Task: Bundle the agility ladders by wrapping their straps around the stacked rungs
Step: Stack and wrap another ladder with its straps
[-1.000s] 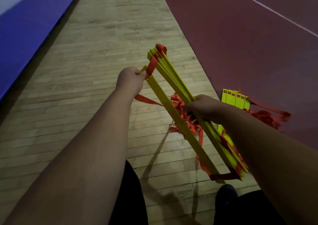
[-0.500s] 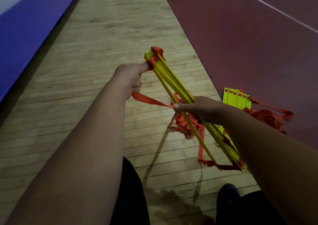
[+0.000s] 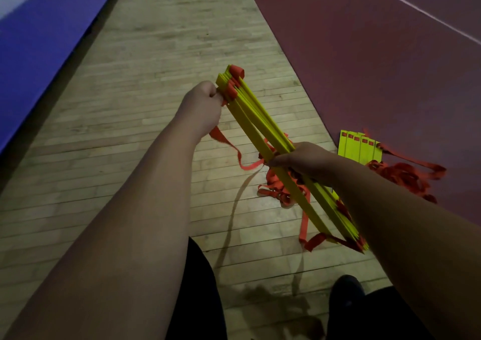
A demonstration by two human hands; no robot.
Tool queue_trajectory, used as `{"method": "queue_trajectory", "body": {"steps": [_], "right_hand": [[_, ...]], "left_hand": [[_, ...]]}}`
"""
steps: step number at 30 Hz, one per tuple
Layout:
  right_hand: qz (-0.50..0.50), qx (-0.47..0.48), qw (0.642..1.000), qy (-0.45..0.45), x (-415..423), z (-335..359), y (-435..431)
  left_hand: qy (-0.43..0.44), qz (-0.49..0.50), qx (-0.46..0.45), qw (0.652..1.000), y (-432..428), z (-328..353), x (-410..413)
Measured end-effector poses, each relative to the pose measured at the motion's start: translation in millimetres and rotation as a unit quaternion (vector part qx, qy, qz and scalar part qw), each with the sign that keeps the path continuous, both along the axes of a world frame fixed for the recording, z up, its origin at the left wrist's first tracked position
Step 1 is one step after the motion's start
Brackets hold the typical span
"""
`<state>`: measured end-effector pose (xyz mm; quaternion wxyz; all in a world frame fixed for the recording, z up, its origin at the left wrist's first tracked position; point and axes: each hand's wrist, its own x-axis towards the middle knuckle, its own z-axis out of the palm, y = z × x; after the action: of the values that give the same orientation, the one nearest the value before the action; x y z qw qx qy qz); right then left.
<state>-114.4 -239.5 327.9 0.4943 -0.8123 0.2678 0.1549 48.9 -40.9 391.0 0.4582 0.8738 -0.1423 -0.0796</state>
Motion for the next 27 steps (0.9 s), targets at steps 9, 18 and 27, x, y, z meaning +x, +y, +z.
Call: {"method": "queue_trajectory", "body": {"steps": [9,18,27], "right_hand": [[-0.011,0.030,0.999,0.015,-2.3,0.4,0.6],[0.016,0.052,0.998,0.015,-4.6,4.5,1.4],[0.048,0.097,0.994,-0.003,-5.1,2.2,-2.2]], "left_hand": [[-0.025,-0.017,0.018,0.999,1.8,8.6,-8.8],[0.046,0.068,-0.120,0.989,2.4,12.2,-13.4],[0.159,0.080,-0.190,0.965,8.3,8.9,-8.4]]}}
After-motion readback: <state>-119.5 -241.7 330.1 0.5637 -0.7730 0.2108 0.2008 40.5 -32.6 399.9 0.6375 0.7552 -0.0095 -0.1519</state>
